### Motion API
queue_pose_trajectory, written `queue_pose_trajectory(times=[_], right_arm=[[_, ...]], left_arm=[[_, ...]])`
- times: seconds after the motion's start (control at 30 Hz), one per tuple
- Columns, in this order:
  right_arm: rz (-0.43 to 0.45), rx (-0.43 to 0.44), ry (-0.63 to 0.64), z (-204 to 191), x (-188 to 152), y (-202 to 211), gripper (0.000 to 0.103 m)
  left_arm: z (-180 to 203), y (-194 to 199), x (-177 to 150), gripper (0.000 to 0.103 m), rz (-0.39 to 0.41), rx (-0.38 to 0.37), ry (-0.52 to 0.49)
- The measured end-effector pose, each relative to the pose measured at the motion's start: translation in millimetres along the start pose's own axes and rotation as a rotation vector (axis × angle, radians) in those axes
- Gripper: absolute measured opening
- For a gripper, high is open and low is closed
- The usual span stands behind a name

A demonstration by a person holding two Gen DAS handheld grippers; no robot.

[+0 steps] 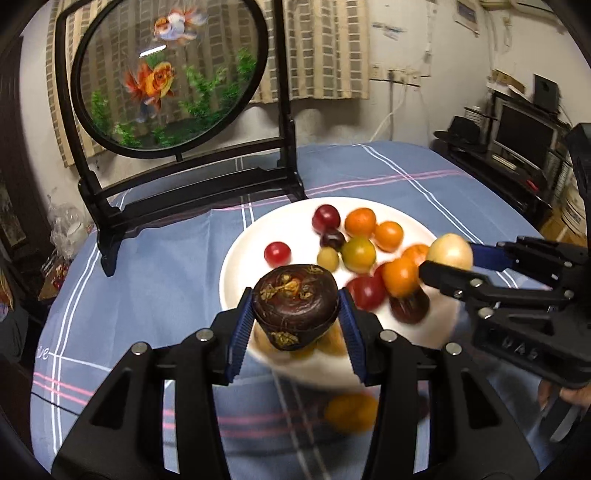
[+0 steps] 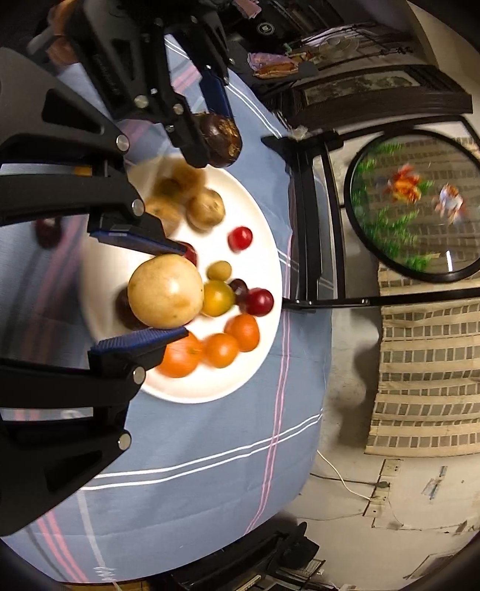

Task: Organize fruits
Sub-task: 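Carry the purple fruit and potato onto the white plate and open both tools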

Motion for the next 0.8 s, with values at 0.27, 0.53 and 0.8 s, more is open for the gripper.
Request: queue_pose_trajectory(times=[0.27,0.53,0.8], right_arm=[[-0.036,-0.066,0.000,17,18,-40,0.054],[0.045,-0.055,-0.055,32,8,4,0.064],[0.050,-0.066,-0.024,22,-31,53,0.064]], left_arm=[[-12,-56,19,0.047,-0.069,0.042,0.109],[-19,-26,24,0.082,0.010,0.057,0.139],[-30,18,-4,0.092,0.016,0.050,0.219]])
Point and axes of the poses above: each gripper's, at about its wrist camera, not at the fingertips, and y roughly against the way its jaws point, z to its right, x to its top, the point moved 5 cm from there along -y, roughly the way its jaws point, and after that the axes turned 3 degrees about z, right-handed, at the moved point
